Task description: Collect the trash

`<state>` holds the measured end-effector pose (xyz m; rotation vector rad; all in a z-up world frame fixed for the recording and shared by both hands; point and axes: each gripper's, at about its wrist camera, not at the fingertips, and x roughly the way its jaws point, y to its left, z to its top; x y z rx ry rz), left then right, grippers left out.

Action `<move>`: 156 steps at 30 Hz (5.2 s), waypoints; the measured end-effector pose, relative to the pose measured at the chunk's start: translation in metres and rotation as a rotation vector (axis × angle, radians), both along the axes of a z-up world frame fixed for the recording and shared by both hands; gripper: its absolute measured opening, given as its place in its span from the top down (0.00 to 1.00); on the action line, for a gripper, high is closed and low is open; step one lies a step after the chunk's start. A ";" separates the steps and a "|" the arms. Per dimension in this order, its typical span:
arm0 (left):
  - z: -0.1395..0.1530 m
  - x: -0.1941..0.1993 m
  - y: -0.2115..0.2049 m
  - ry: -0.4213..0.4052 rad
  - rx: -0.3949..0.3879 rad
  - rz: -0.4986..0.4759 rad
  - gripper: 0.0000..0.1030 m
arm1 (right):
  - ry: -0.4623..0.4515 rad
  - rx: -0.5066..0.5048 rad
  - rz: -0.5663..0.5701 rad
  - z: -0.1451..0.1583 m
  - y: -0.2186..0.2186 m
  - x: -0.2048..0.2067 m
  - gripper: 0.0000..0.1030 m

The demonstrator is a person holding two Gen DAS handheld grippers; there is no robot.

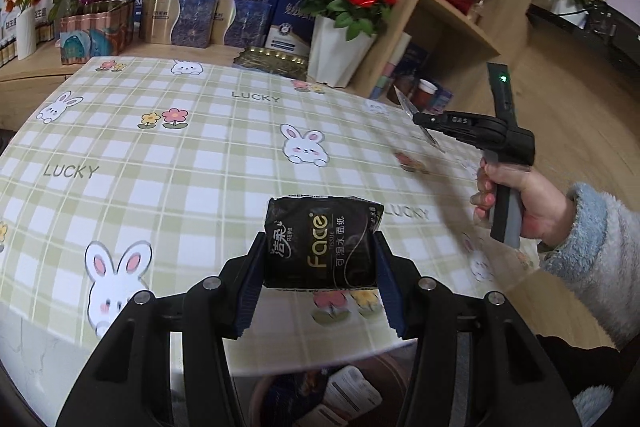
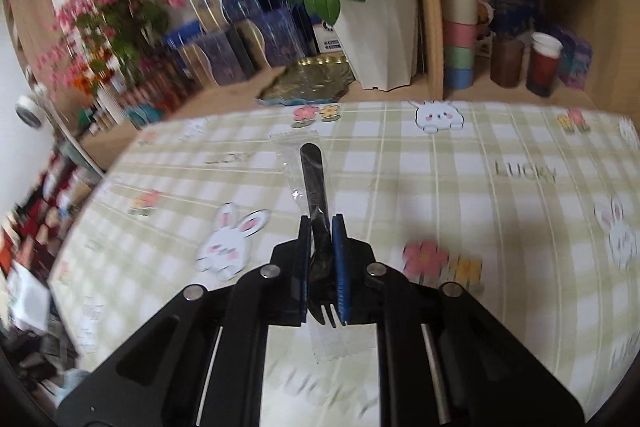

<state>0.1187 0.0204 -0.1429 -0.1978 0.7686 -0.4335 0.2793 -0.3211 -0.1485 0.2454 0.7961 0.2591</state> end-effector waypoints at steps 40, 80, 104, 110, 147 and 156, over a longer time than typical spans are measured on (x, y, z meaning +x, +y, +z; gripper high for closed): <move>-0.012 -0.121 0.002 0.044 0.047 -0.046 0.51 | 0.278 0.079 0.220 -0.105 0.098 -0.269 0.66; -0.109 -0.113 -0.070 0.173 0.351 -0.369 0.42 | -0.044 -0.109 -0.119 -0.040 0.042 -0.270 0.06; -0.105 -0.104 -0.054 0.190 0.331 -0.245 0.13 | 0.004 -0.118 -0.108 -0.044 0.048 -0.269 0.06; -0.050 -0.098 -0.027 0.052 0.313 -0.083 0.09 | -0.067 -0.205 -0.050 0.004 0.054 -0.261 0.06; 0.145 -0.123 0.001 -0.350 0.298 0.165 0.06 | -0.273 -0.211 -0.028 0.140 0.059 -0.277 0.05; 0.147 -0.123 0.002 -0.357 0.309 0.163 0.06 | -0.271 -0.210 -0.026 0.139 0.058 -0.276 0.05</move>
